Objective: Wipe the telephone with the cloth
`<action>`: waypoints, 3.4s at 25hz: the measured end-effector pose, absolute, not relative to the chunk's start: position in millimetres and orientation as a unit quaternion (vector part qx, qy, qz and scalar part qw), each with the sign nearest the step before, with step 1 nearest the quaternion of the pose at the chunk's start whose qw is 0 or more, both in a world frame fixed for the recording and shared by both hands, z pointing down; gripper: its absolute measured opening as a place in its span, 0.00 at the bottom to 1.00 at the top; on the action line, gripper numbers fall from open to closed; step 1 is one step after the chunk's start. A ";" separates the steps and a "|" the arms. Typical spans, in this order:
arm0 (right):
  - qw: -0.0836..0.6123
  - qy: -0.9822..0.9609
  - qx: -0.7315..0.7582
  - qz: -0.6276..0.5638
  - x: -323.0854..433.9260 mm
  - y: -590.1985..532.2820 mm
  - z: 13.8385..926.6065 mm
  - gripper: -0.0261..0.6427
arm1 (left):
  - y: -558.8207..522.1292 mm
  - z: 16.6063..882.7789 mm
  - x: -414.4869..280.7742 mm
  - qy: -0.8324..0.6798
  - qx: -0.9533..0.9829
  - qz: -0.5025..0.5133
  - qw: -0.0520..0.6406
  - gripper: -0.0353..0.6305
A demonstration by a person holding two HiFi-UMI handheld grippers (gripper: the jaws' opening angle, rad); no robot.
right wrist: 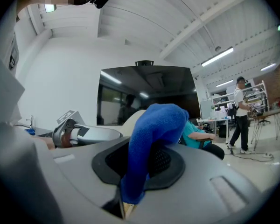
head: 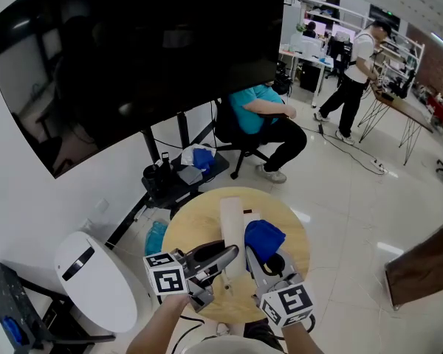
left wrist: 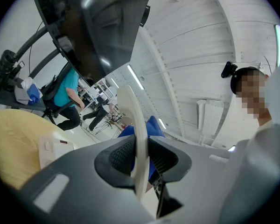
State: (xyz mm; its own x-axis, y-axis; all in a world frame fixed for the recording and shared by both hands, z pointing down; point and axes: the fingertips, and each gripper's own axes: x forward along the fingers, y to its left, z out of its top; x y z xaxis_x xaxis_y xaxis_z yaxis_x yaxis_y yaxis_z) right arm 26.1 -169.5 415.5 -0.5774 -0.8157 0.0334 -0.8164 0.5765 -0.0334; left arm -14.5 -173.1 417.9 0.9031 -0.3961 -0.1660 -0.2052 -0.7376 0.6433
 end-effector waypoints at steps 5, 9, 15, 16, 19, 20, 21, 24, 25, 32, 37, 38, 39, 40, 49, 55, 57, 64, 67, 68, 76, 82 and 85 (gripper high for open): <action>0.003 -0.886 0.462 0.016 27.2 -175.8 407.7 0.13 | -168.4 420.7 -11.3 -0.154 0.921 -0.143 0.327 0.18; 0.001 -0.884 0.467 0.009 29.5 -180.9 402.4 0.13 | -163.3 423.7 -7.7 -0.148 0.924 -0.136 0.325 0.18; -0.002 -0.880 0.476 -0.005 36.0 -190.7 390.6 0.13 | -155.8 427.7 -1.5 -0.134 0.927 -0.125 0.327 0.18; -0.002 -0.879 0.477 -0.008 37.4 -192.5 388.8 0.13 | -153.9 428.3 -0.2 -0.132 0.928 -0.123 0.326 0.18; -0.001 -0.877 0.480 -0.014 41.9 -197.1 385.0 0.13 | -148.1 431.3 3.4 -0.124 0.930 -0.115 0.327 0.18; 0.000 -0.876 0.481 -0.015 43.2 -198.6 384.7 0.13 | -146.6 432.7 4.3 -0.121 0.930 -0.112 0.328 0.18; 0.001 -0.876 0.483 -0.016 44.2 -200.2 384.6 0.13 | -145.4 434.0 5.1 -0.119 0.930 -0.110 0.329 0.18; 0.004 -0.874 0.485 -0.021 46.1 -204.1 383.7 0.13 | -142.9 435.8 6.5 -0.114 0.930 -0.107 0.332 0.18; 0.004 -0.874 0.485 -0.023 46.3 -205.1 383.1 0.13 | -142.6 435.7 6.6 -0.114 0.930 -0.106 0.332 0.18; 0.023 -0.872 0.487 -0.049 48.8 -208.4 386.5 0.13 | -141.5 433.6 6.9 -0.110 0.930 -0.109 0.334 0.18; 0.056 -0.874 0.471 -0.106 42.3 -209.0 400.2 0.13 | -141.5 424.8 2.7 -0.108 0.930 -0.117 0.331 0.18; 0.059 -0.875 0.468 -0.108 42.3 -209.1 404.0 0.13 | -140.2 423.4 2.7 -0.105 0.931 -0.117 0.330 0.18; 0.062 -0.876 0.465 -0.110 41.7 -209.3 406.3 0.13 | -138.5 421.9 3.1 -0.102 0.931 -0.117 0.330 0.18; 0.065 -0.877 0.462 -0.114 40.2 -209.5 407.7 0.13 | -136.6 420.0 3.8 -0.098 0.932 -0.116 0.329 0.18; 0.097 -0.880 0.422 -0.193 19.4 -208.6 414.3 0.13 | -126.4 405.3 4.6 -0.065 0.936 -0.120 0.326 0.18; 0.132 -0.873 0.399 -0.247 9.7 -202.6 424.6 0.13 | -125.6 400.8 1.1 -0.049 0.935 -0.124 0.329 0.18; 0.136 -0.871 0.392 -0.262 6.8 -198.6 425.5 0.13 | -124.9 398.6 1.1 -0.045 0.936 -0.123 0.327 0.18; 0.138 -0.867 0.382 -0.287 2.7 -187.0 428.4 0.13 | -131.1 390.5 1.3 -0.041 0.934 -0.129 0.330 0.18; 0.148 -0.867 0.374 -0.294 -0.2 -181.6 436.7 0.13 | -134.4 390.3 -0.1 -0.038 0.934 -0.129 0.332 0.18; 0.152 -0.867 0.371 -0.296 -1.4 -179.4 439.8 0.13 | -135.2 390.3 -0.8 -0.038 0.933 -0.128 0.334 0.18; 0.160 -0.865 0.362 -0.308 -9.0 -169.7 451.6 0.13 | -149.8 381.7 -11.5 -0.047 0.930 -0.137 0.337 0.18; 0.168 -0.870 0.351 -0.303 -14.8 -160.5 465.5 0.13 | -159.7 373.6 -18.0 -0.054 0.924 -0.156 0.344 0.18; 0.169 -0.873 0.348 -0.298 -16.9 -155.7 471.1 0.13 | -161.5 371.1 -19.2 -0.058 0.925 -0.158 0.341 0.18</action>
